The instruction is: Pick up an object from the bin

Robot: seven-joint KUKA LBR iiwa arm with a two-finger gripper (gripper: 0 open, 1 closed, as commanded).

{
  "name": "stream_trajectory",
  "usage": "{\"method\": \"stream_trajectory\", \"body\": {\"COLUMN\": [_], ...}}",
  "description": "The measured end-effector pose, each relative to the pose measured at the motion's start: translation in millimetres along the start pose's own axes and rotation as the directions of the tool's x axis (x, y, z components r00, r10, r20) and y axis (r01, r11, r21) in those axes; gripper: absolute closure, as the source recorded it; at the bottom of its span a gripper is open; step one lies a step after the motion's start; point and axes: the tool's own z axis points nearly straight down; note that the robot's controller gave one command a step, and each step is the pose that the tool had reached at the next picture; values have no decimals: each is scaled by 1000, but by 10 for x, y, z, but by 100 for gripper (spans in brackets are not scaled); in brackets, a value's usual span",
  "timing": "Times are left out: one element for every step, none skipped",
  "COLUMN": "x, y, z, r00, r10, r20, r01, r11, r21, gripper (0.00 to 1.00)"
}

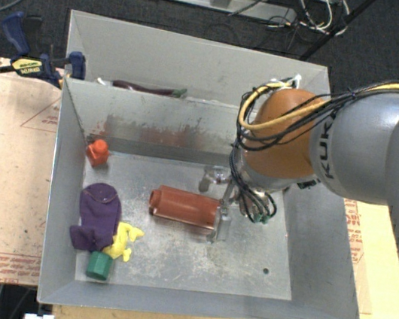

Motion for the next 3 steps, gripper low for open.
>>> {"method": "stream_trajectory", "body": {"x": [7,7,-102], "y": [221,220,161], "z": [273,273,-1150], "r00": [1000,1000,1000], "r10": [-7,-7,0], "r20": [-9,-9,-3], "r01": [7,7,0], "r11": [1000,1000,1000], "r21": [-2,-2,-2], "gripper": [100,100,100]}}
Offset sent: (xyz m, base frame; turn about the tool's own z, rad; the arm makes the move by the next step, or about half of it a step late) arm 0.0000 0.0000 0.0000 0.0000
